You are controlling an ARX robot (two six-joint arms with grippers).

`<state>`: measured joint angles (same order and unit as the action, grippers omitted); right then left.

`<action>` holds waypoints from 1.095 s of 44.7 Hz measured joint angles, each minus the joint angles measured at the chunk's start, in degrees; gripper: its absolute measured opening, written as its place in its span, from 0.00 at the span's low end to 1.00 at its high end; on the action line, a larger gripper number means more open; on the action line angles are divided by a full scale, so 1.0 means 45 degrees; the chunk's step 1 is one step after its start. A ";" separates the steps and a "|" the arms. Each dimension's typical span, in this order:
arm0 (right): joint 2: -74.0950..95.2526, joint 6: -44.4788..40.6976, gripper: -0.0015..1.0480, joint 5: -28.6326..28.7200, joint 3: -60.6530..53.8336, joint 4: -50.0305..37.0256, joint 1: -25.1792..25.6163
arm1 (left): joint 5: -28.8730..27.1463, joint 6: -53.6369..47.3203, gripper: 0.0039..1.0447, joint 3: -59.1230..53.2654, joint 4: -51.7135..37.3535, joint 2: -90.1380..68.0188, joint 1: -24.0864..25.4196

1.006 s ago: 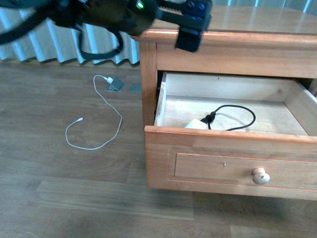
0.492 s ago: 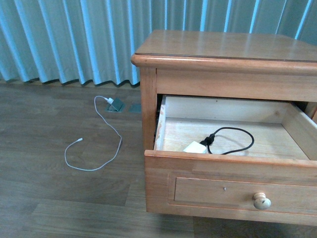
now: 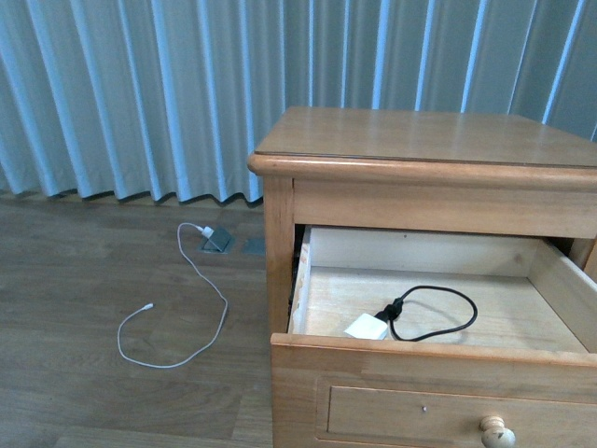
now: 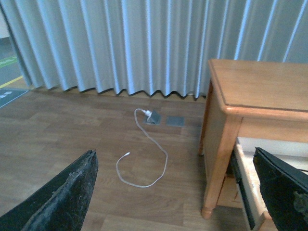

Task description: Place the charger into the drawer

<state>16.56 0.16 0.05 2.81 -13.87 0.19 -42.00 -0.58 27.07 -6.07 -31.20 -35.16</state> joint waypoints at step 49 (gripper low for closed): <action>0.0000 0.0000 0.92 0.0000 0.0000 0.0000 -0.0005 | 0.9131 0.0199 0.04 -0.4653 0.1642 0.5765 0.7655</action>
<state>16.56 0.16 0.05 2.81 -13.87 0.16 -0.91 0.32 6.13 1.32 -5.26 -0.71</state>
